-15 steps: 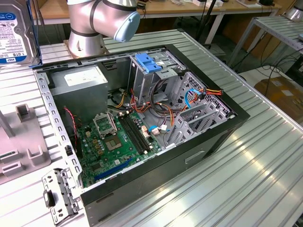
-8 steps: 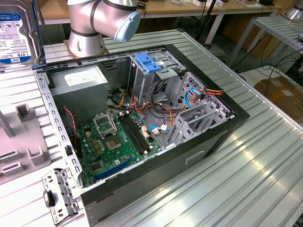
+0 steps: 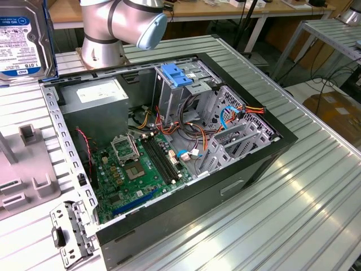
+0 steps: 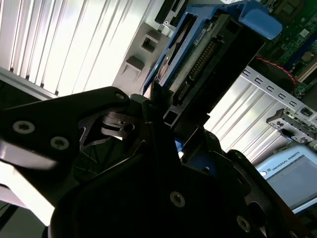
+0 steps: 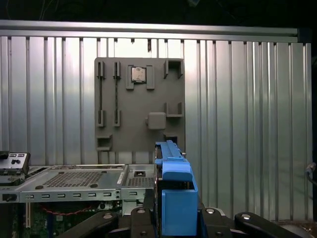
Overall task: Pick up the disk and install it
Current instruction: 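Pick up the disk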
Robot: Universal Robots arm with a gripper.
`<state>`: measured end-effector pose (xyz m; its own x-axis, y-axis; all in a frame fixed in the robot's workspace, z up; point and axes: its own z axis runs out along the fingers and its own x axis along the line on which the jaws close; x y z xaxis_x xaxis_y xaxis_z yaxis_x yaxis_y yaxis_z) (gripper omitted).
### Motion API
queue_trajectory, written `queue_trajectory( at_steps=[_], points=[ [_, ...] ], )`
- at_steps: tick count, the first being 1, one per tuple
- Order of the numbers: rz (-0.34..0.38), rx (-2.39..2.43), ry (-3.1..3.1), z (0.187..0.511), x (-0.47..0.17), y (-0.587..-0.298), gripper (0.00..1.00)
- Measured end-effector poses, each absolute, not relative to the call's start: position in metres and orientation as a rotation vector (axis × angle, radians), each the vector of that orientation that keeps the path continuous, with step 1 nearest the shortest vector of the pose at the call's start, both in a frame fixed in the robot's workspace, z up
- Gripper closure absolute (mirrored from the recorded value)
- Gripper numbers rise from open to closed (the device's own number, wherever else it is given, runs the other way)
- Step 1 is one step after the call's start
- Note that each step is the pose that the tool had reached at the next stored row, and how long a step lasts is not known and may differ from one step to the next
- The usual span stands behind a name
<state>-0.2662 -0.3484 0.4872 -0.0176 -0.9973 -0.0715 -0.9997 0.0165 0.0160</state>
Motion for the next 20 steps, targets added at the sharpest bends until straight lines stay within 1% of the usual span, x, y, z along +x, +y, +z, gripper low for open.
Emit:
queue_trajectory(
  at_steps=[20],
  points=[
    [0.096,-2.174,2.211,0.486,-0.249,-0.351,0.63]
  ],
)
